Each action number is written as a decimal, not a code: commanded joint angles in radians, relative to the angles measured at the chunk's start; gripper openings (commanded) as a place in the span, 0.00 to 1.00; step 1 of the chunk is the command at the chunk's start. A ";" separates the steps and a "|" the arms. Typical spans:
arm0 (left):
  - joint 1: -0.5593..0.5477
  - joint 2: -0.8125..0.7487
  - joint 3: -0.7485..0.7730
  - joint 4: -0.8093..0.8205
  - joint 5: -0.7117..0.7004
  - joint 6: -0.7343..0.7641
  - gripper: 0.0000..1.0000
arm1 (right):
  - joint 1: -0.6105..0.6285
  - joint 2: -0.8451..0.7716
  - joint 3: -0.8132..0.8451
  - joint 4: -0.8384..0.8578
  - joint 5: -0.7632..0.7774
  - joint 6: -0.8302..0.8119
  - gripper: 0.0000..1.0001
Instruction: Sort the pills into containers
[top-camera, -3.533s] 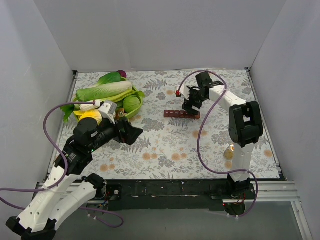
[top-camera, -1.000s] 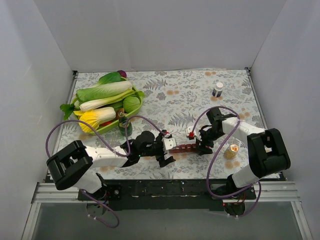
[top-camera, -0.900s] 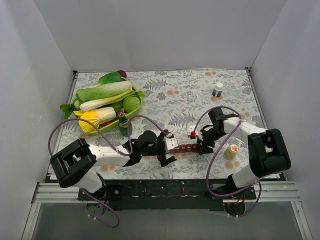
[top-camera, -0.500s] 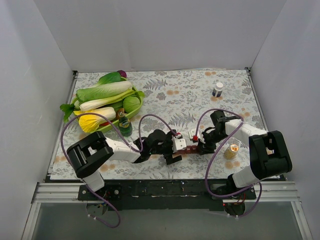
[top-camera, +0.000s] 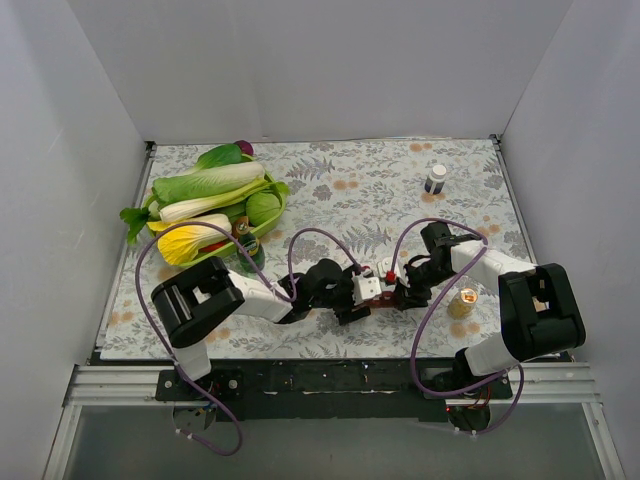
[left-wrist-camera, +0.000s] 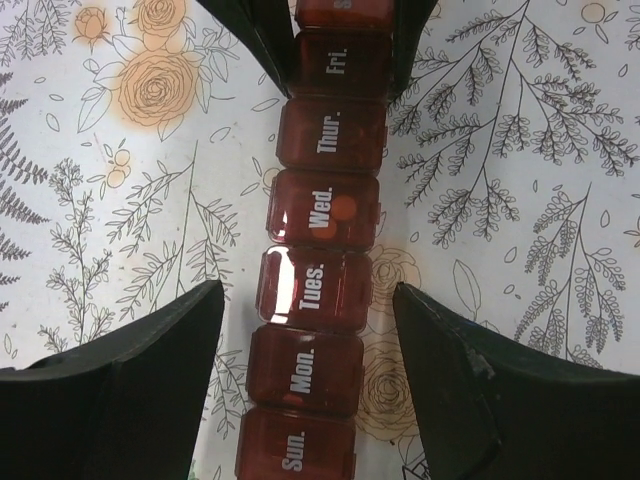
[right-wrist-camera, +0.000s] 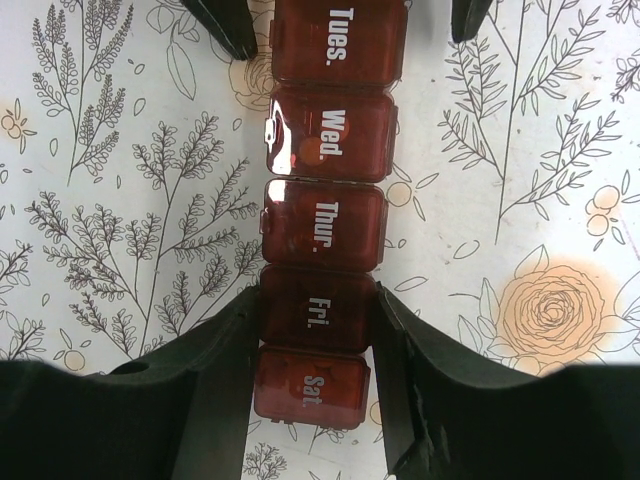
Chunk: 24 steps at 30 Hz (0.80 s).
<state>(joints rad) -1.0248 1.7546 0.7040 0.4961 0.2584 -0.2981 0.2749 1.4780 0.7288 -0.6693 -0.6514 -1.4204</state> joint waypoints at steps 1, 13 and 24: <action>-0.015 0.014 0.049 -0.001 -0.010 -0.007 0.67 | 0.000 -0.005 -0.003 0.017 -0.019 0.012 0.42; -0.020 0.013 0.051 -0.011 0.010 -0.032 0.28 | -0.002 0.002 -0.008 0.028 -0.005 0.023 0.40; -0.003 -0.012 0.077 -0.060 0.070 -0.140 0.20 | -0.002 -0.015 -0.046 0.097 0.038 0.043 0.38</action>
<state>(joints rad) -1.0355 1.7889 0.7536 0.4591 0.2646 -0.3496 0.2741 1.4765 0.7200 -0.6342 -0.6518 -1.3823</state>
